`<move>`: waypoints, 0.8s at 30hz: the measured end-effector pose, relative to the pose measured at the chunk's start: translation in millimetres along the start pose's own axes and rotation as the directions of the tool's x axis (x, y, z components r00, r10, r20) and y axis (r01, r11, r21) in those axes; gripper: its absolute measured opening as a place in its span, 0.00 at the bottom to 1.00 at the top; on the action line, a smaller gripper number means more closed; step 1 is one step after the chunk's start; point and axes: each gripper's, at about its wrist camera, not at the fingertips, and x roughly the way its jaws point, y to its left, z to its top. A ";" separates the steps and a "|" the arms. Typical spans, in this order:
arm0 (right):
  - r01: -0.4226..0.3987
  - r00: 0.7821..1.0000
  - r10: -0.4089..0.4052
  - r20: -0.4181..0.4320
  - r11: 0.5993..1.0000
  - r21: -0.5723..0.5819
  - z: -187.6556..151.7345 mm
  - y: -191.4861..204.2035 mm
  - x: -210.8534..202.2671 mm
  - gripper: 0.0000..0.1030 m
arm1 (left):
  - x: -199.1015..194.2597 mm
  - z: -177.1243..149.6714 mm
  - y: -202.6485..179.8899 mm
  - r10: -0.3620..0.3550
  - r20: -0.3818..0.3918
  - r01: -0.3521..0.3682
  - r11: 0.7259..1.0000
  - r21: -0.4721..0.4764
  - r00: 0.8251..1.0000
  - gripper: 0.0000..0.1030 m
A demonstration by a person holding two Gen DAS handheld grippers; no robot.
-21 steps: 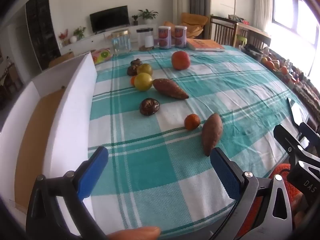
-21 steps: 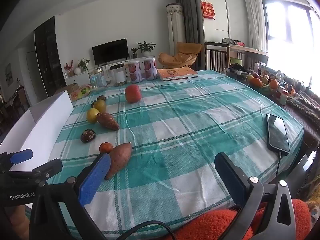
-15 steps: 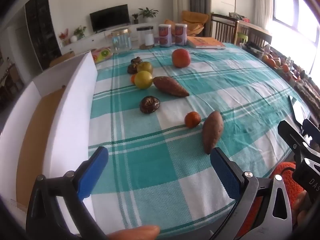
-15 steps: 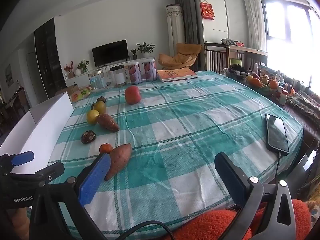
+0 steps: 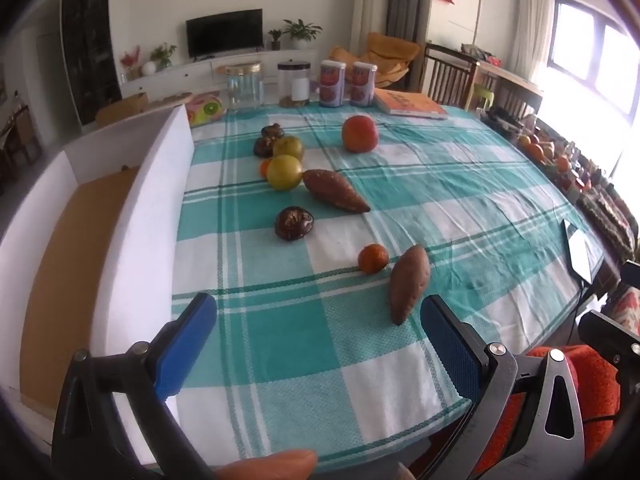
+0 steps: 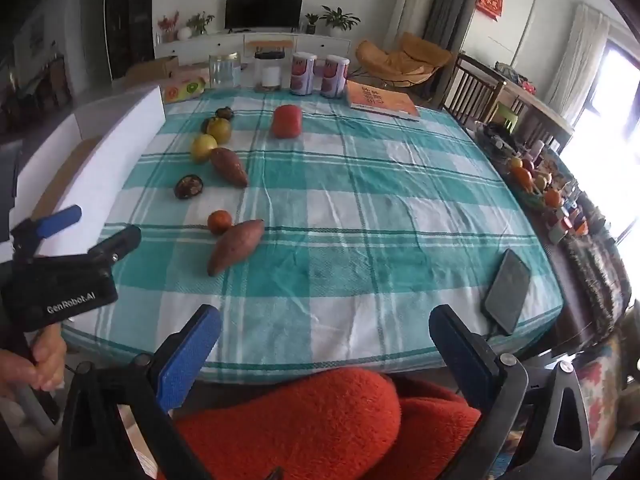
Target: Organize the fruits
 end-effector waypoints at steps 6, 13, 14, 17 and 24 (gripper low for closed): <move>-0.024 0.992 0.012 0.126 0.995 0.099 -21.3 3.6 38.9 1.00 | 11.3 -14.2 -1.9 0.036 -0.034 -0.035 0.999 0.027 0.999 0.99; -0.070 0.970 0.044 0.240 0.993 0.099 -33.6 4.9 30.5 1.00 | 19.0 -18.3 -5.7 0.039 -0.038 -0.037 0.999 0.036 0.999 0.99; -0.071 0.968 0.045 0.247 0.993 0.098 -33.9 6.0 29.9 1.00 | 19.7 -19.5 -7.1 0.035 -0.040 -0.034 0.999 0.040 0.999 0.99; -0.083 0.964 0.054 0.259 0.991 0.105 -34.9 1.4 27.1 1.00 | 20.7 -22.3 -10.4 0.031 -0.051 -0.028 0.998 0.051 0.998 0.99; 0.467 0.869 -0.447 0.214 0.883 -0.052 26.5 -61.8 -43.6 1.00 | 14.7 -20.4 -5.5 0.020 -0.015 -0.019 1.000 0.024 1.000 0.99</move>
